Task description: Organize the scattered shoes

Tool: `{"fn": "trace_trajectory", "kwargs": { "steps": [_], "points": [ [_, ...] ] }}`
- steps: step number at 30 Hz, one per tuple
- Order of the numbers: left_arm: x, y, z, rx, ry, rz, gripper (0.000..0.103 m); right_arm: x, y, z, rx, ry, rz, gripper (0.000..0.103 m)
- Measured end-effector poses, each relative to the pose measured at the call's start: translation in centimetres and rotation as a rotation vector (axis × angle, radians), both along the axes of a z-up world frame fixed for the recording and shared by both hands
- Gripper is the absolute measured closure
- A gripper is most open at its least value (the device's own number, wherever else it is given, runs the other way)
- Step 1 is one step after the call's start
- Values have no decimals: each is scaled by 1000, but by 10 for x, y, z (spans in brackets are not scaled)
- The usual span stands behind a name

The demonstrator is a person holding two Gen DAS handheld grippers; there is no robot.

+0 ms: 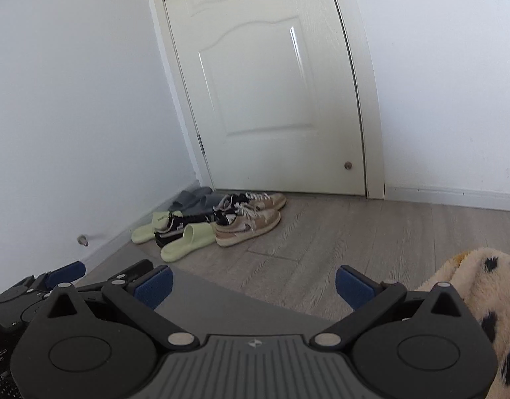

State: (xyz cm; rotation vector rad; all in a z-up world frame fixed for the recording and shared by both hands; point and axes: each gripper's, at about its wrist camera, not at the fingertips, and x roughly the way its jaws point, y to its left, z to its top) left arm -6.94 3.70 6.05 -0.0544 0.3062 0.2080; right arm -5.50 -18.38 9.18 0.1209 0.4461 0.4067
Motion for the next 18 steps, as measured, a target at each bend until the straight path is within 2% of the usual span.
{"fn": "trace_trajectory", "kwargs": {
  "steps": [1, 2, 4, 7, 10, 11, 13, 15, 16, 18],
  "points": [
    [-2, 4, 7, 1, -16, 3, 1, 4, 3, 24, -43, -31, 74, 0],
    [-3, 8, 13, 2, -30, 6, 1, 8, 7, 34, -66, -38, 100, 0],
    [-3, 21, 25, -6, -58, 15, 1, 35, 26, 83, -191, 13, 167, 0],
    [2, 39, 36, -35, -86, 7, 1, 78, 53, 124, -255, 137, 167, 0],
    [14, 55, 32, -91, -126, 25, 1, 115, 85, 143, -268, 128, 133, 0],
    [20, 61, 28, -108, -139, 38, 1, 123, 92, 143, -263, 108, 134, 0],
    [36, 70, 16, -134, -137, 61, 1, 144, 107, 127, -236, 8, 210, 0],
    [58, 77, 0, -146, -92, 86, 1, 165, 113, 93, -206, -76, 293, 0],
    [69, 80, -8, -152, -69, 99, 1, 174, 115, 79, -206, -95, 307, 0],
    [89, 87, -22, -169, -24, 106, 1, 199, 119, 31, -242, -75, 322, 0]
  ]
}}
